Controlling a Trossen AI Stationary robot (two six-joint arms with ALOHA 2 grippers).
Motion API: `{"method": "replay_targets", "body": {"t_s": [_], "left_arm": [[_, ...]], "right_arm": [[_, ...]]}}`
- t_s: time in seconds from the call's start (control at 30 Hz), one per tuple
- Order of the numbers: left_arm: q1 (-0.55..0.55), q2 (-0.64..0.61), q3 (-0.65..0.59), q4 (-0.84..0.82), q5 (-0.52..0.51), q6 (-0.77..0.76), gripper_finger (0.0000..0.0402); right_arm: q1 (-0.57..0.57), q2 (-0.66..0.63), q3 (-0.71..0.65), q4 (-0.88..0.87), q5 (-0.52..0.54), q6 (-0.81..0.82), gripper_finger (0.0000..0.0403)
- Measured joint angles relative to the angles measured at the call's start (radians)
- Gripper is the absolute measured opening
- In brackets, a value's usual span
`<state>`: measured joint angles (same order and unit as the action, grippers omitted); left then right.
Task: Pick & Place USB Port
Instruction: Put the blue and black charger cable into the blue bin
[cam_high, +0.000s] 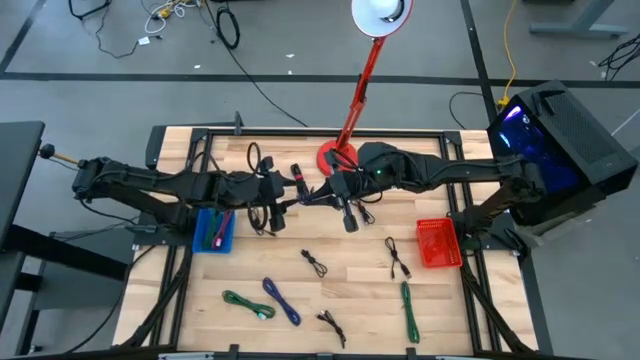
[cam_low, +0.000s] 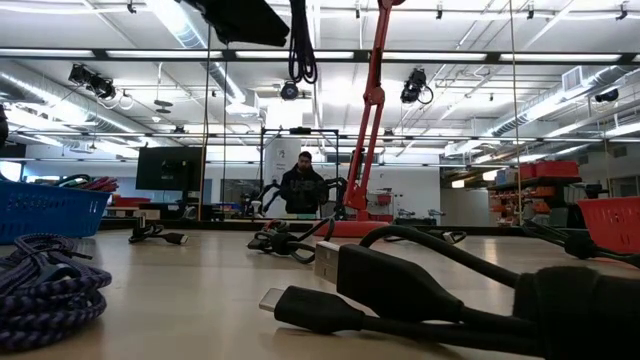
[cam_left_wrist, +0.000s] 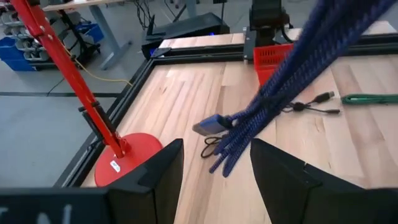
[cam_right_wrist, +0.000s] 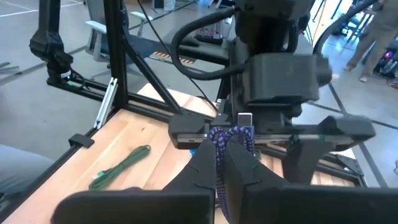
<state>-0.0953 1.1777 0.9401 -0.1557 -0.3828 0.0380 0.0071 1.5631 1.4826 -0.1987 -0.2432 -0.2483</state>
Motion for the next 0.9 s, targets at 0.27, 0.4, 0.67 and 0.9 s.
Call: {"method": "replay_targets", "body": {"t_s": [0.27,0.4,0.67,0.9], "left_arm": [[-0.028,-0.003,0.0,0.053,0.089,0.0,0.0193],[-0.046,-0.002,0.0,0.103,0.091,0.001,0.0193],[-0.055,0.0,0.001,0.188,0.053,0.027,0.0193],[-0.054,0.0,0.001,0.185,0.013,0.027,0.0115]], "right_arm": [[0.0,0.0,0.0,0.044,0.0,-0.018,0.0004],[0.001,0.0,0.0,0.088,-0.001,-0.015,0.0004],[0.013,0.024,-0.002,0.17,-0.011,0.021,0.0004],[0.014,0.038,-0.001,0.2,-0.007,0.022,0.0004]]}}
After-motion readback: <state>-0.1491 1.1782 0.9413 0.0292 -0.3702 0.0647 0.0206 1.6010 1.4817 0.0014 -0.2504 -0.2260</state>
